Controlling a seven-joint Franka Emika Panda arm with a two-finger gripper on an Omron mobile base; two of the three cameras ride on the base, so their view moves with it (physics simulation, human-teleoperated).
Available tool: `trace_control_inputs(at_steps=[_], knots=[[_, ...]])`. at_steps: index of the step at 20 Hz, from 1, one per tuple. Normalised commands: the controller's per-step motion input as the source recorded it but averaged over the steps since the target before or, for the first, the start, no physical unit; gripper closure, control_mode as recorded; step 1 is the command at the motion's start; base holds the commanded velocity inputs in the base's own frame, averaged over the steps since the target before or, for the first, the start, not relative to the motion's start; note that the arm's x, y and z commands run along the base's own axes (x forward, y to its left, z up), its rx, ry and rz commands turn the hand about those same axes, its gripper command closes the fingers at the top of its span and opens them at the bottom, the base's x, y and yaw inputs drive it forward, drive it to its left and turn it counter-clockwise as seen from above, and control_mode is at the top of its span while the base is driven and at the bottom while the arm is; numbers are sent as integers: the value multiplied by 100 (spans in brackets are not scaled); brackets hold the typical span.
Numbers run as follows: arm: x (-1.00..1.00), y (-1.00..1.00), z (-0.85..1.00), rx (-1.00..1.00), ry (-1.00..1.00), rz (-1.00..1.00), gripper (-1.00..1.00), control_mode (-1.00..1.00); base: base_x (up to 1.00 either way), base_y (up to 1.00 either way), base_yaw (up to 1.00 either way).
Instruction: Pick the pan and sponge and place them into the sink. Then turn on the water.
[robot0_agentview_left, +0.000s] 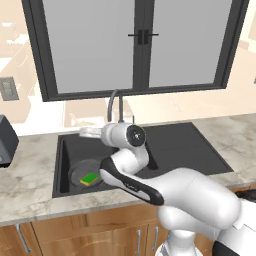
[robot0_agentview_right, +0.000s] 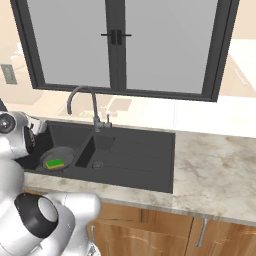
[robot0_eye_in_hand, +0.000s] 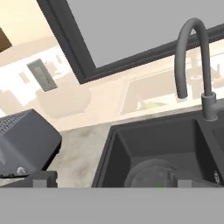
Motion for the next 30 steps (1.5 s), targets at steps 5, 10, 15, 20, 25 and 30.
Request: trace_control_inputs(at_steps=[5, 10, 15, 20, 25, 30], knots=[[-20, -23, 10, -1, -16, 8, -100, -100, 0, 0, 0], [-23, -32, 5, -1, -14, 7, -100, -100, 0, 0, 0], [-10, -27, 1, -1, -12, 6, -100, -100, 0, 0, 0], [-2, -28, 2, -1, -11, 6, -100, -100, 0, 0, 0], [-1, -29, 11, -1, -7, 5, -100, -100, 0, 0, 0], [1, -28, 4, 0, -5, 3, -100, -100, 0, 0, 0]])
